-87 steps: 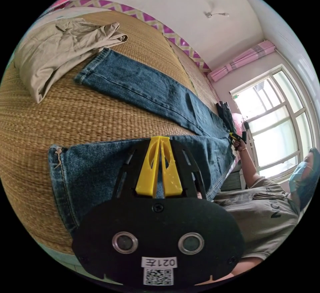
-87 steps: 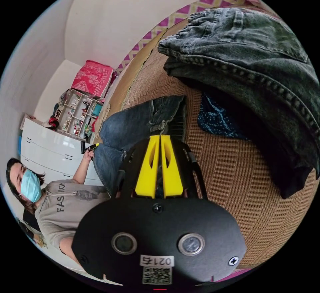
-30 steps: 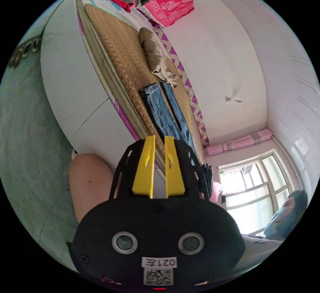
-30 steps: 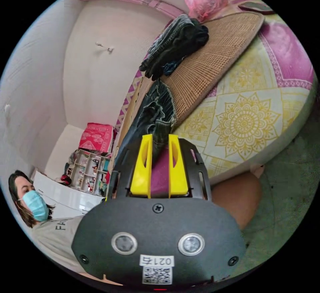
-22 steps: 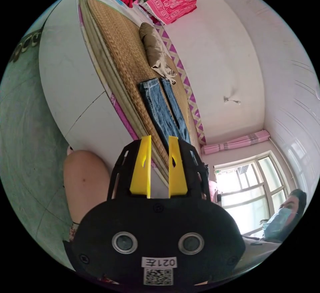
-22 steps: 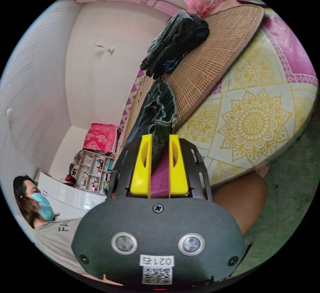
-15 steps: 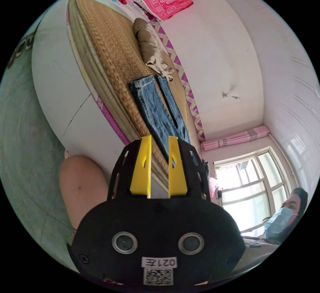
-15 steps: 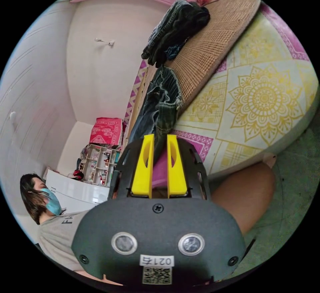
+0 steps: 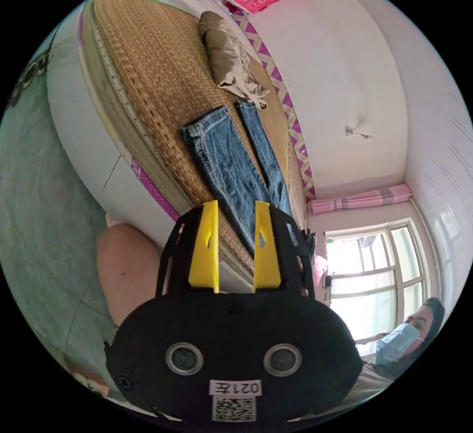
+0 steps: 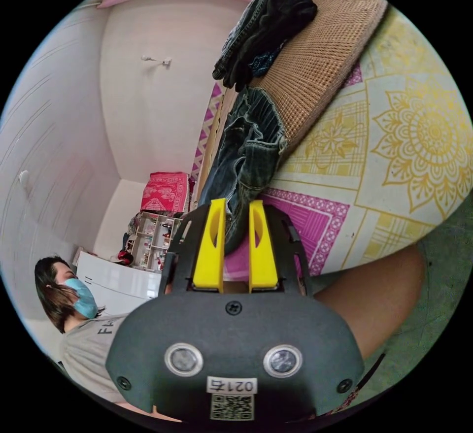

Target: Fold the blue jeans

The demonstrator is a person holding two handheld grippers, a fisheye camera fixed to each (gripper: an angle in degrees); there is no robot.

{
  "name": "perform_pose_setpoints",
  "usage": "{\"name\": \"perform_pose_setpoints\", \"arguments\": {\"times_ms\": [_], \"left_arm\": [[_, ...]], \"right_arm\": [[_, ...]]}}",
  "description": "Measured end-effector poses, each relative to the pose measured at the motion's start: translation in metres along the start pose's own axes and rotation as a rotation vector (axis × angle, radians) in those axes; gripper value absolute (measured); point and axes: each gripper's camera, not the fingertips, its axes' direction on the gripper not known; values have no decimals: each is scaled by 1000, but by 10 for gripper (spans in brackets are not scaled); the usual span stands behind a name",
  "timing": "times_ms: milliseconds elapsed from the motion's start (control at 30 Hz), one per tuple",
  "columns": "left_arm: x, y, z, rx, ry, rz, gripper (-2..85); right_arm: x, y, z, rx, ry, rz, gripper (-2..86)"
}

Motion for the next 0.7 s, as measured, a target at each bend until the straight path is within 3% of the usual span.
{"name": "perform_pose_setpoints", "arguments": {"times_ms": [300, 433, 700], "left_arm": [[19, -28, 16, -42, -97, -22, 93], [18, -27, 17, -15, -123, -34, 12], [40, -17, -2, 27, -6, 81, -9]], "right_arm": [[8, -21, 0, 2, 0, 3, 66], [9, -29, 4, 8, 24, 7, 36], [3, -37, -6, 32, -107, 59, 1]]}}
